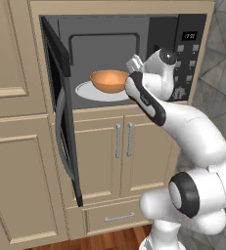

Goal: Remove the banana from the bowl and place it on the small plate. Then place the bowl with only the shrimp in the microwave, close the door, and press the start button to microwave the shrimp.

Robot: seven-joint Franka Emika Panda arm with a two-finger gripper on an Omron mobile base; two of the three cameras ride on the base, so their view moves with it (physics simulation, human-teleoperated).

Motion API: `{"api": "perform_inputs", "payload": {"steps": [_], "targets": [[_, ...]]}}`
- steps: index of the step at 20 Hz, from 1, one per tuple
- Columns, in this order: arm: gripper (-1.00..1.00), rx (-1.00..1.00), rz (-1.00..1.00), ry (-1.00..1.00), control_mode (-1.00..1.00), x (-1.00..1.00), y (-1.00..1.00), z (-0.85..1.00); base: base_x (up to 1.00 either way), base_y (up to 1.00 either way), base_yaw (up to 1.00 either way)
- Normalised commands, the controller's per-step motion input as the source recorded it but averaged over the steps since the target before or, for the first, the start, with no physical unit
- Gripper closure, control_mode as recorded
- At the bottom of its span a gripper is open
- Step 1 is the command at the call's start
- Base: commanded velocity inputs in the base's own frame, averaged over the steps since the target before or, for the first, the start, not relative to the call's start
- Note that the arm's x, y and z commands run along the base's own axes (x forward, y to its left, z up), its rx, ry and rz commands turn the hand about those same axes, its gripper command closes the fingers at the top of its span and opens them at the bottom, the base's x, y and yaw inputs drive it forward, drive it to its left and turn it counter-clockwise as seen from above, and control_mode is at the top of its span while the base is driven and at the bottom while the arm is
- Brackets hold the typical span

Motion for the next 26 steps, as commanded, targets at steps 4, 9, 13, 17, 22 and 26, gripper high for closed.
{"api": "perform_inputs", "payload": {"steps": [4, 9, 13, 17, 22, 26], "targets": [[-1.00, -0.01, 0.06, -0.18, -1.00, -1.00, -0.24, -0.53, 0.00, 0.00, 0.00], [-1.00, -0.05, 0.07, -0.03, -1.00, -0.40, -0.15, -0.22, 0.00, 0.00, 0.00], [-1.00, -0.07, 0.01, -0.08, -1.00, -0.65, -0.10, -0.01, 0.00, 0.00, 0.00], [-1.00, -0.20, 0.00, -0.36, -1.00, -1.00, -0.07, 0.57, 0.00, 0.00, 0.00], [-1.00, -0.28, 0.00, -0.31, -1.00, -1.00, -0.01, 0.82, 0.00, 0.00, 0.00], [-1.00, -0.29, 0.00, -0.31, -1.00, -1.00, -0.01, 0.53, 0.00, 0.00, 0.00]]}}
